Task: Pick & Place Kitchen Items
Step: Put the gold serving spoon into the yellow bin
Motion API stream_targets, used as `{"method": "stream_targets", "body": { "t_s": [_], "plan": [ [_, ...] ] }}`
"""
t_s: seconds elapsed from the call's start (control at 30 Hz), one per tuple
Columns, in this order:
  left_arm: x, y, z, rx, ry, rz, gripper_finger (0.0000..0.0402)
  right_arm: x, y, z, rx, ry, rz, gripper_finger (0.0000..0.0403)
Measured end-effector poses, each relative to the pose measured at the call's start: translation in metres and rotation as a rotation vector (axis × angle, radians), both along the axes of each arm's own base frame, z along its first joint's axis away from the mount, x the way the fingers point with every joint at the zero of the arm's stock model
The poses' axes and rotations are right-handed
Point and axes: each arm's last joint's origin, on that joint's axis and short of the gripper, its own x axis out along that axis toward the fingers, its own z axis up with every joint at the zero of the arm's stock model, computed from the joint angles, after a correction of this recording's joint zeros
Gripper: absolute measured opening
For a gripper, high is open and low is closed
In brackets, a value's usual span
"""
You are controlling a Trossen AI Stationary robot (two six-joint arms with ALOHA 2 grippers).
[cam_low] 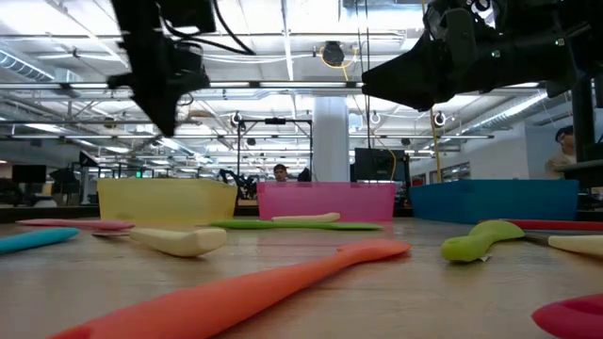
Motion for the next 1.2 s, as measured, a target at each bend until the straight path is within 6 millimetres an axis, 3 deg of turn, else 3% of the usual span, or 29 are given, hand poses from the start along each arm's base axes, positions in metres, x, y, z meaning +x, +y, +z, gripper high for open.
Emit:
{"method": "stream_targets", "body": {
  "t_s": [0.3, 0.53, 0.9, 1.2],
  "plan": [
    [0.003, 0.072, 0.008, 0.050, -0.106, -0.101, 0.0015, 0.000, 0.000, 0.000, 0.007, -0.001, -0.001, 0.0212],
    [-0.001, 0.110, -0.008, 0.046, -0.046, -0.060, 0.0020, 0.000, 0.000, 0.000, 0.007, 0.002, -0.001, 0.0212],
    [0.002, 0.141, -0.058, -0.055, 0.100, 0.017, 0.0023, 0.000, 0.000, -0.001, 0.034, 0.006, -0.003, 0.0212],
    [0.002, 0.153, -0.085, -0.116, 0.187, 0.026, 0.0025, 0.000, 0.000, -0.001, 0.034, 0.008, -0.003, 0.0212]
  ]
}}
